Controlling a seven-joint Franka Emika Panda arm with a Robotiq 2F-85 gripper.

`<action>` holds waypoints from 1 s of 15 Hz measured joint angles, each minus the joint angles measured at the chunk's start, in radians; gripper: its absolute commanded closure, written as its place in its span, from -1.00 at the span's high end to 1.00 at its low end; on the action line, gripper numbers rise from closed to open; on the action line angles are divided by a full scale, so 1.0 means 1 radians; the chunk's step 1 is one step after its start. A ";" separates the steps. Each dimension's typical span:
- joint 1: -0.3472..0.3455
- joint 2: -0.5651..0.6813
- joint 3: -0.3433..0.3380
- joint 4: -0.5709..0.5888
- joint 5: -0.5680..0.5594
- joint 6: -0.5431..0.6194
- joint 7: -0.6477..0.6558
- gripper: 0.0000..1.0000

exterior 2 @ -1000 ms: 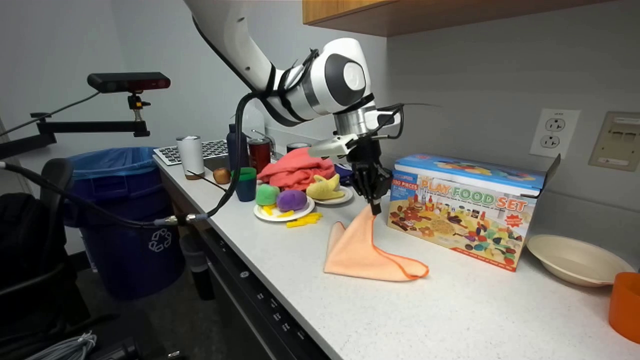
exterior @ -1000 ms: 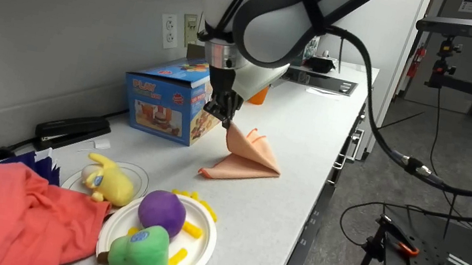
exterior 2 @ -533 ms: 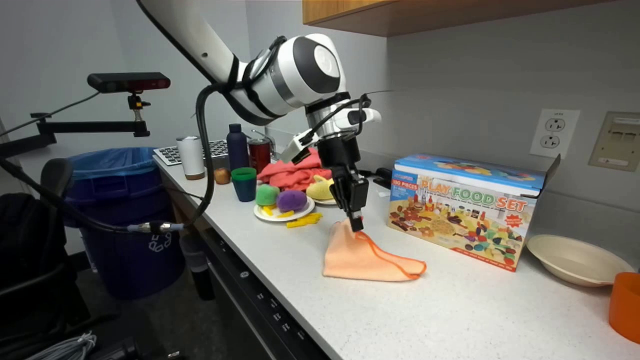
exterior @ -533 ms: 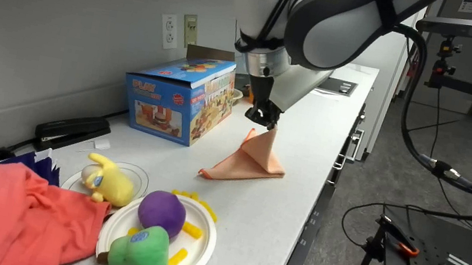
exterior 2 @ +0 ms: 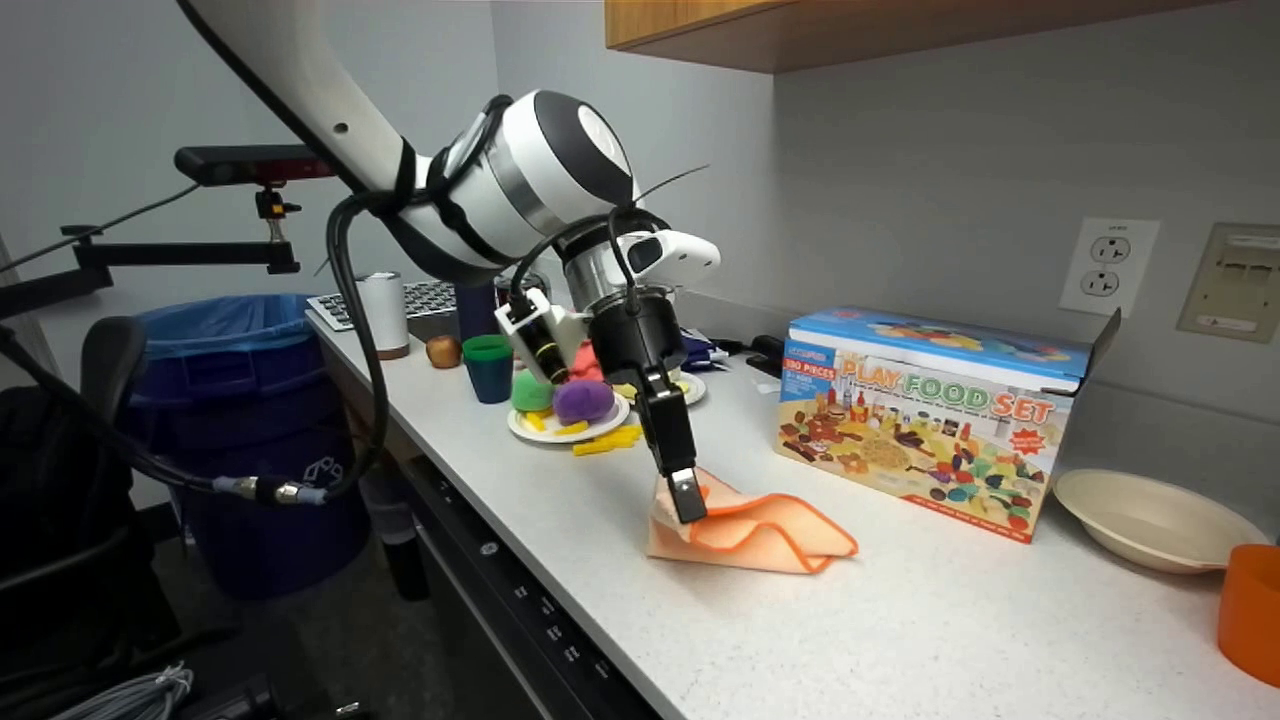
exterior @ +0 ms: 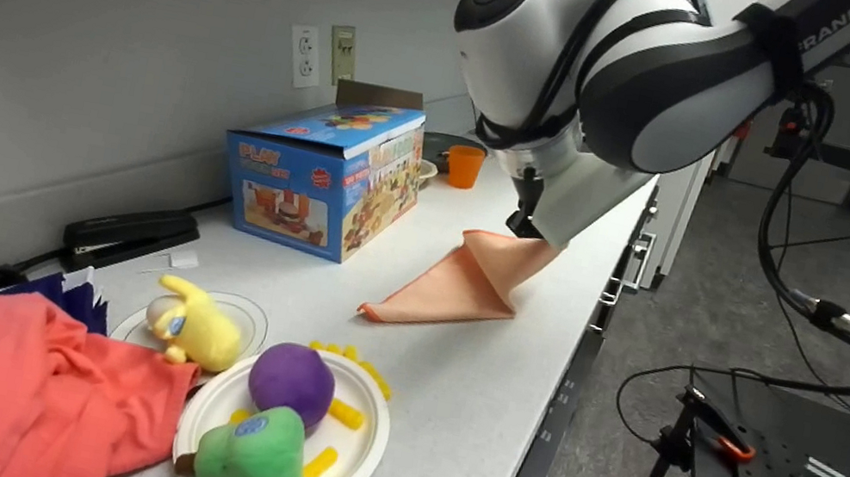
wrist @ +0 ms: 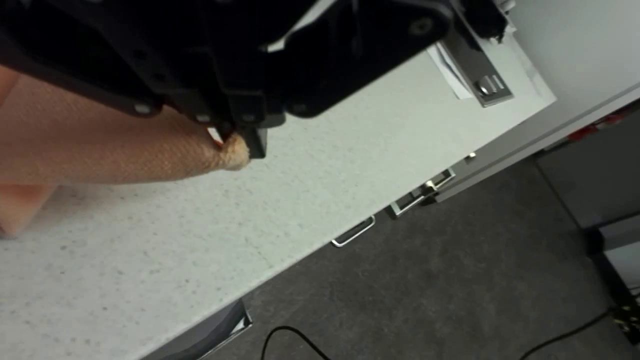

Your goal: Unfold the orange towel

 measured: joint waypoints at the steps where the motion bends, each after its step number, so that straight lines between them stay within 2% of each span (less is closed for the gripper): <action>1: 0.000 0.000 0.005 -0.006 -0.019 -0.029 0.037 -0.99; 2: 0.000 0.000 0.009 -0.011 -0.035 -0.058 0.070 -0.99; 3: 0.000 0.000 0.012 -0.014 -0.047 -0.085 0.097 -0.46; 4: -0.001 0.000 0.014 -0.016 -0.059 -0.112 0.122 -0.42; 5: -0.001 0.001 0.016 -0.016 -0.065 -0.136 0.142 -0.30; 9: -0.001 0.001 0.023 -0.016 -0.081 -0.207 0.194 0.33; 13: -0.001 0.000 0.034 -0.014 -0.081 -0.217 0.200 0.94; 15: -0.002 -0.003 0.036 -0.011 -0.081 -0.179 0.200 1.00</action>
